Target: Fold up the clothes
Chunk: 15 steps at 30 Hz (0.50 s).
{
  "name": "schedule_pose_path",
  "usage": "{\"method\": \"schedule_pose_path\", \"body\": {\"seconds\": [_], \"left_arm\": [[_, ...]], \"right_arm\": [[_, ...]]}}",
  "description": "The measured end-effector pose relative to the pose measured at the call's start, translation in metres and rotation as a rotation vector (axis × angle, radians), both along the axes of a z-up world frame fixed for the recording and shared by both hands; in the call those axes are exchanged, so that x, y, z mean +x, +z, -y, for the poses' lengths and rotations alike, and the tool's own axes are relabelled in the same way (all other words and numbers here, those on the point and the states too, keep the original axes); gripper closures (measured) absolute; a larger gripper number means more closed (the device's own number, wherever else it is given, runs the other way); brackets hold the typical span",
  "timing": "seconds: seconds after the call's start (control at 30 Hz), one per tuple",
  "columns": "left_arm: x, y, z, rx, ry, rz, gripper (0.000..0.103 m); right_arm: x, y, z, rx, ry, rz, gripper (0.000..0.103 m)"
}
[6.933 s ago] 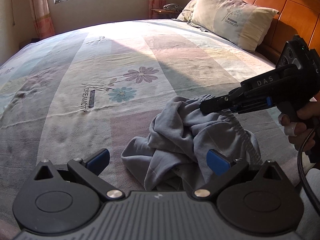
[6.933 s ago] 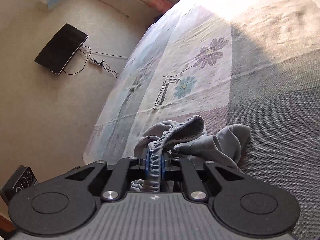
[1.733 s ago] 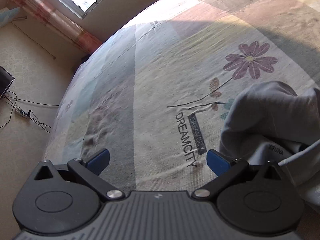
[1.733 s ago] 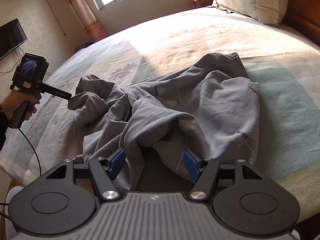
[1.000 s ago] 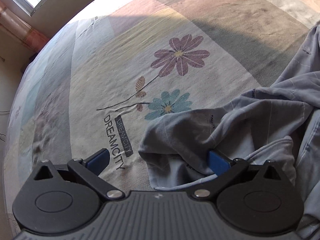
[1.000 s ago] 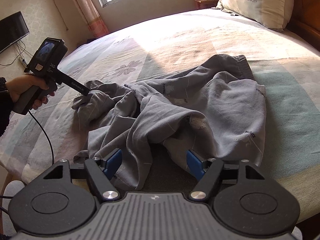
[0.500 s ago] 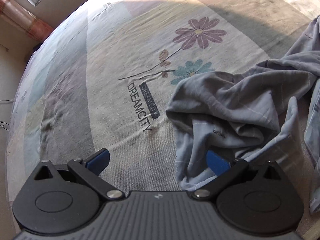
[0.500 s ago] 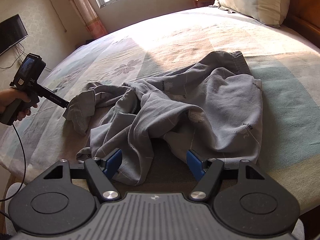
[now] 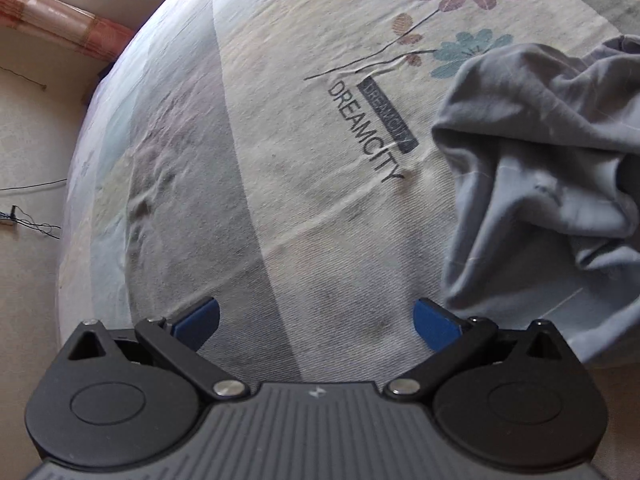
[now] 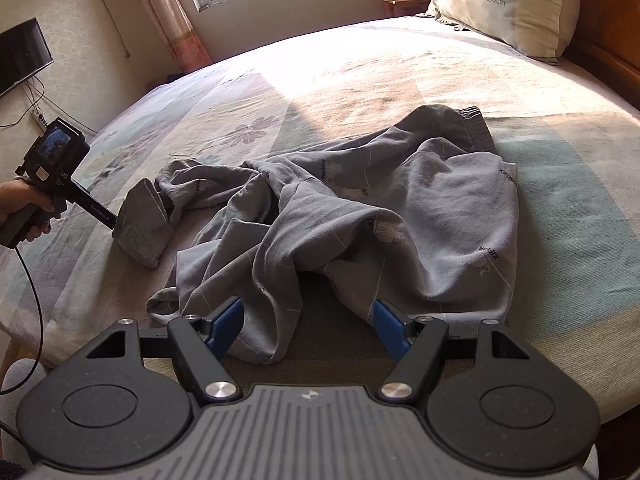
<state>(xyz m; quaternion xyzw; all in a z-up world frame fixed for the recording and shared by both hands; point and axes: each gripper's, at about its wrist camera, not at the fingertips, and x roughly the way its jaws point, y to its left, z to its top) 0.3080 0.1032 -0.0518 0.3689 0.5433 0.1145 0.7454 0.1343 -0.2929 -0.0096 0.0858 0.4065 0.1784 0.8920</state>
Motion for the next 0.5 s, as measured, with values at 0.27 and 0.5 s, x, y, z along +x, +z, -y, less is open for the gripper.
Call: {"method": "schedule_pose_path", "body": {"seconds": [0.27, 0.5], "left_arm": [[-0.004, 0.035, -0.010, -0.199, 0.025, 0.109, 0.001], [-0.029, 0.033, 0.088, -0.390, -0.198, 0.087, 0.001]], "right_arm": [[0.005, -0.005, -0.010, -0.013, 0.014, -0.015, 0.027], [0.003, -0.002, -0.028, -0.024, 0.056, -0.007, 0.027]]}}
